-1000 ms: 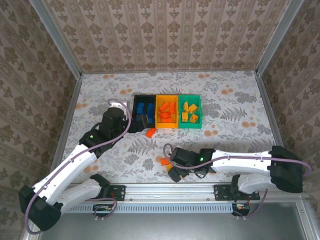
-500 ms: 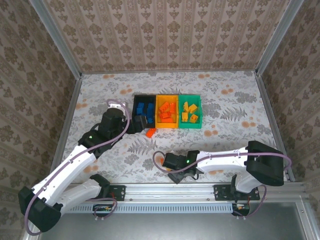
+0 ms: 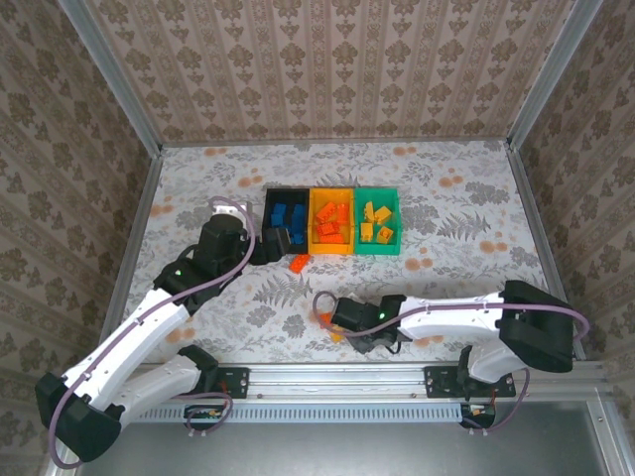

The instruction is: Sort the legos into containers by color

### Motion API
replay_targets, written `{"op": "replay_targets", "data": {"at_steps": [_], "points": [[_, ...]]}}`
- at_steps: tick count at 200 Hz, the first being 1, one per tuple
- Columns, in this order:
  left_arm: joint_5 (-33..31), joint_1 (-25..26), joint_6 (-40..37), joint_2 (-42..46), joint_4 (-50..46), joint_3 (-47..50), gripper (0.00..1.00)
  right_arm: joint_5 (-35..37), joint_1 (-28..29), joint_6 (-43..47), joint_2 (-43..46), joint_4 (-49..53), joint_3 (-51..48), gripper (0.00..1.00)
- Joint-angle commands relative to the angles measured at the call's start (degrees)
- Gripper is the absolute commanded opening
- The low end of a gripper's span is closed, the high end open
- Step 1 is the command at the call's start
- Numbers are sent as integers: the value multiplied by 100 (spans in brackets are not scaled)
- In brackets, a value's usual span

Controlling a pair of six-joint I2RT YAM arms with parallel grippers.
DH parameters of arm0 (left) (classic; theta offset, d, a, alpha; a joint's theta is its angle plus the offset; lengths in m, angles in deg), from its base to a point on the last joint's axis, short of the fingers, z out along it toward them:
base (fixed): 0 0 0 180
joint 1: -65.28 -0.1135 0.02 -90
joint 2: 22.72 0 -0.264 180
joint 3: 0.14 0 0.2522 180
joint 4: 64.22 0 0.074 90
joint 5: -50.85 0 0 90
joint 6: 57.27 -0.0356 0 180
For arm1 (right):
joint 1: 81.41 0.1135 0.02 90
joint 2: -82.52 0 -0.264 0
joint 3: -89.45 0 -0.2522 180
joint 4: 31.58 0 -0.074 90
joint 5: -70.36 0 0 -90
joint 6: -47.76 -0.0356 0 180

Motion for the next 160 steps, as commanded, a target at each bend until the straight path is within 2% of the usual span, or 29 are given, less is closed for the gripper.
{"op": "replay_targets", "data": {"at_steps": [1, 42, 70, 98, 124, 160], "points": [[134, -54, -21, 84, 103, 84, 100, 293, -288, -243, 605, 111, -69, 35], [279, -63, 11, 109, 149, 200, 100, 302, -1487, -343, 1696, 69, 175, 34], [389, -72, 181, 89, 260, 377, 100, 309, -2436, -286, 1766, -386, 687, 34], [457, -81, 276, 65, 272, 527, 100, 328, -3172, -278, 1010, -852, 1370, 34], [511, -81, 282, 175, 362, 724, 100, 294, -3720, -308, -152, -1013, 2095, 35], [503, -98, 341, 415, 216, 877, 100, 138, -4106, -219, -1566, -952, 3123, 35]]}}
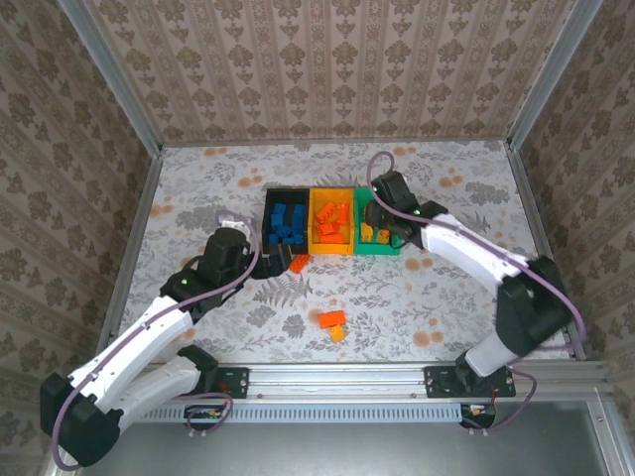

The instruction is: Sort the legos into containers by color

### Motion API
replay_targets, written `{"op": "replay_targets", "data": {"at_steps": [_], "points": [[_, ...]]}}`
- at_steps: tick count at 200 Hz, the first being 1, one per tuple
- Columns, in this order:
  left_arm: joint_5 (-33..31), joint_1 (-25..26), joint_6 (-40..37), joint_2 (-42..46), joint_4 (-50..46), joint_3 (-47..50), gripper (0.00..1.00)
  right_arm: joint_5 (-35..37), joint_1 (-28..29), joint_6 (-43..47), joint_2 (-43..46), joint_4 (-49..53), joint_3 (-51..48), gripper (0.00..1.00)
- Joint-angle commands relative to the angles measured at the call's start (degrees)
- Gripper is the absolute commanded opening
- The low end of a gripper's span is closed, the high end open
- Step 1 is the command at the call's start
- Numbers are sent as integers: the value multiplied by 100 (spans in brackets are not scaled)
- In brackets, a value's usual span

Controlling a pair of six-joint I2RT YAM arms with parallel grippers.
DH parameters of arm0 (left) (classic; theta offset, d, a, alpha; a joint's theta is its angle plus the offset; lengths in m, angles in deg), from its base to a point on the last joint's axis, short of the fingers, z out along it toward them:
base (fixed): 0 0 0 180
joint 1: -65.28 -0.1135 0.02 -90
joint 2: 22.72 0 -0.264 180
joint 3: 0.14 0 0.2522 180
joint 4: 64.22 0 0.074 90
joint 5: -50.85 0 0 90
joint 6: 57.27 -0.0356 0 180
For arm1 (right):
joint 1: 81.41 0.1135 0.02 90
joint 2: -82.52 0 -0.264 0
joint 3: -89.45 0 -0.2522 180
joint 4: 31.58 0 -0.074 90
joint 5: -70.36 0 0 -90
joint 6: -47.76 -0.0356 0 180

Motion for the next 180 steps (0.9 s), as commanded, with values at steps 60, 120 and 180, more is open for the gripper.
{"op": "replay_targets", "data": {"at_steps": [60, 120, 180], "points": [[-36, -129, 266, 342, -475, 17, 100, -106, -183, 206, -720, 39, 902, 66], [-183, -203, 213, 598, -544, 104, 100, -354, 1084, 446, 961, 133, -764, 86], [-102, -521, 219, 645, -608, 224, 100, -104, 3335, 273, 1522, 508, -2118, 89]]}}
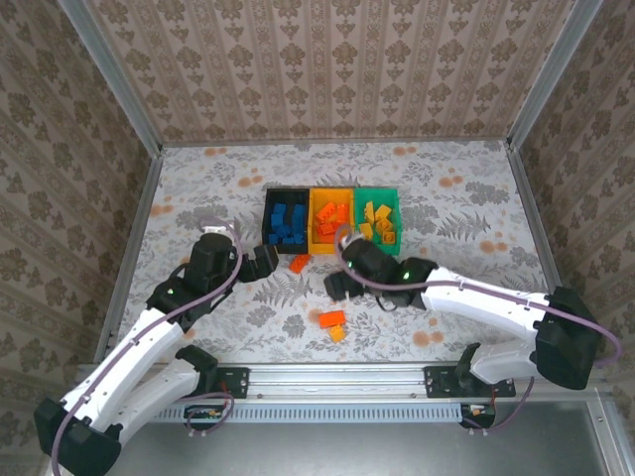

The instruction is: Sort the legos into containers by color

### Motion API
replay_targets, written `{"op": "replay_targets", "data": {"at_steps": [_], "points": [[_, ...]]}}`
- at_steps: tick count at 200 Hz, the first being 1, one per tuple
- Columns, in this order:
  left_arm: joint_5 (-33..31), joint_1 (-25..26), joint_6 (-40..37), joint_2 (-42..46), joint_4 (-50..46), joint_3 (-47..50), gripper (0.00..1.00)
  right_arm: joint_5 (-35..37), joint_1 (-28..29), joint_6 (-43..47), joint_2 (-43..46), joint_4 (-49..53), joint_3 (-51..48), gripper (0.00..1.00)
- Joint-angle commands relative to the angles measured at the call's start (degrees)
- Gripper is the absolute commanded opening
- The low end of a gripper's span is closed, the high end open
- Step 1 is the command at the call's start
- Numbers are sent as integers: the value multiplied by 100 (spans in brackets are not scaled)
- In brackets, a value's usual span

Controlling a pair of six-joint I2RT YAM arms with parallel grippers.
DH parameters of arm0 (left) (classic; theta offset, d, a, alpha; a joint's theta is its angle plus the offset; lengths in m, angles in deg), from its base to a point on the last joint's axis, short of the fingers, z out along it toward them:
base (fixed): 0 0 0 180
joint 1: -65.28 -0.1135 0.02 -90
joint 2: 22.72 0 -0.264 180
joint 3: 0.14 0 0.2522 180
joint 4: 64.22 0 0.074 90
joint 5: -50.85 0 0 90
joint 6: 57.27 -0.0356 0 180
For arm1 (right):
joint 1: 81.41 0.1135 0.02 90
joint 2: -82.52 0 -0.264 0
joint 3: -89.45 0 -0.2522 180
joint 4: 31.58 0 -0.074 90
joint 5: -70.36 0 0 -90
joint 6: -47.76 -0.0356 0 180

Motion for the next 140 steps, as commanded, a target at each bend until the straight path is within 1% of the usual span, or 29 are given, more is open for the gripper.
{"op": "replay_targets", "data": {"at_steps": [1, 23, 27, 42, 78, 104, 140], "points": [[19, -134, 69, 61, -118, 128, 100, 173, 647, -71, -96, 325, -352, 89], [116, -232, 97, 61, -105, 172, 100, 281, 1177, -79, -386, 251, -461, 89], [128, -245, 105, 54, -112, 175, 100, 273, 1241, -77, -575, 213, -471, 89], [163, -293, 107, 61, -141, 182, 100, 152, 1448, -93, -803, 54, -492, 90], [210, -359, 140, 63, -180, 183, 100, 57, 1586, -133, -1361, -133, -439, 86], [244, -376, 150, 60, -163, 187, 100, 94, 1585, -226, -1687, -219, -395, 79], [270, -386, 151, 52, -188, 161, 100, 222, 1579, -391, -1919, -231, -322, 64]]}}
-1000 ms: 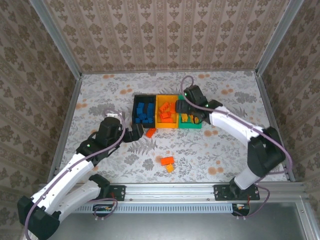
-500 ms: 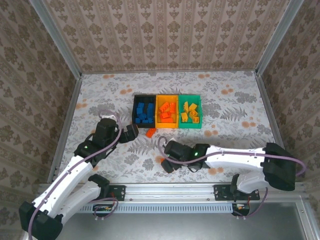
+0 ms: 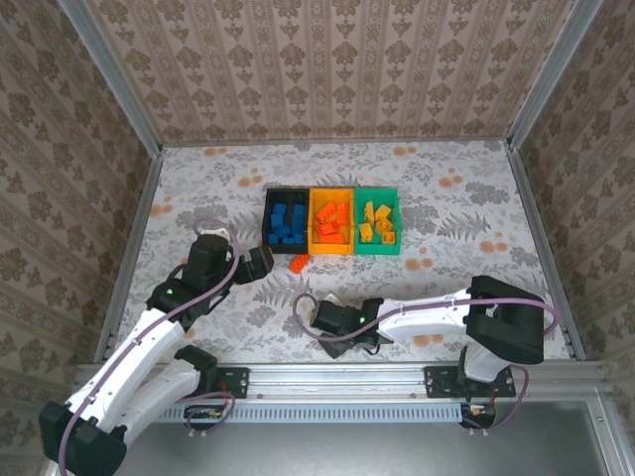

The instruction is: Sort the legos into containers by color

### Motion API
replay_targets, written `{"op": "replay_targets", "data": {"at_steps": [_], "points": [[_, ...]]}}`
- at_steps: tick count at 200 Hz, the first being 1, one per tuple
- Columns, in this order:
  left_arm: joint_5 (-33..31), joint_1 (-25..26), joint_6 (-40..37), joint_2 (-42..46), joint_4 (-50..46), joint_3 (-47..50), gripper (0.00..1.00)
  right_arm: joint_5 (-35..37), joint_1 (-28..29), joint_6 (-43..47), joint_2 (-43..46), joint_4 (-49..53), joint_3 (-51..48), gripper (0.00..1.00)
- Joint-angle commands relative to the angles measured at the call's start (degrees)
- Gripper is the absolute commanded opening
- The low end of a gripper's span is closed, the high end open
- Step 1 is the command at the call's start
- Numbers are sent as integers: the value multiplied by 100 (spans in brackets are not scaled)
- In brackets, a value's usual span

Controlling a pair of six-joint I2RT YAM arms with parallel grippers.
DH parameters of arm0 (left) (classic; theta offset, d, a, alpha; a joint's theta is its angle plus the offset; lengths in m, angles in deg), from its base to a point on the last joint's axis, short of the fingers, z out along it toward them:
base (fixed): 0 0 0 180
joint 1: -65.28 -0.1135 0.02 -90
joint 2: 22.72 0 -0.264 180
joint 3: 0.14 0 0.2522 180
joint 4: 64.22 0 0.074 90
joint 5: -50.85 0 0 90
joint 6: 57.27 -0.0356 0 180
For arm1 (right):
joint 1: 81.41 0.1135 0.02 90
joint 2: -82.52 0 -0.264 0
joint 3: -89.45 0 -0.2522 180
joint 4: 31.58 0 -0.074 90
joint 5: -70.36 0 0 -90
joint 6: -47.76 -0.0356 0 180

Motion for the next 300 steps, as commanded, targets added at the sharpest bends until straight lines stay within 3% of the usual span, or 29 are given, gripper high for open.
{"op": "replay_targets", "data": {"at_steps": [1, 59, 103, 123, 157, 190, 231, 257, 280, 300], "points": [[93, -65, 91, 57, -101, 24, 100, 129, 17, -202, -245, -28, 41, 63], [169, -76, 47, 29, -85, 17, 100, 395, 12, -321, 23, 61, -145, 36], [292, -82, 1, -92, 100, 53, 100, 906, -152, -330, 1197, 479, -431, 32], [473, -91, -14, -304, 242, 61, 100, 874, -685, -73, 1813, 601, -365, 32], [689, -82, -38, -536, 411, 89, 100, 583, -2257, 330, 2022, 446, 287, 31], [700, -68, -93, -588, 391, 85, 100, 457, -3484, 376, 1010, 217, 1250, 31], [767, -35, -201, -745, 369, 84, 100, 543, -4137, 284, -389, 345, 2402, 32], [808, 48, -298, -910, 391, 73, 100, 706, -4202, 319, -1028, 557, 3082, 37], [806, 221, -429, -1119, 391, 27, 100, 781, -4206, 281, -1247, 732, 3432, 65], [747, 533, -611, -1381, 384, -81, 100, 642, -4199, 259, -1040, 623, 3357, 78]]}}
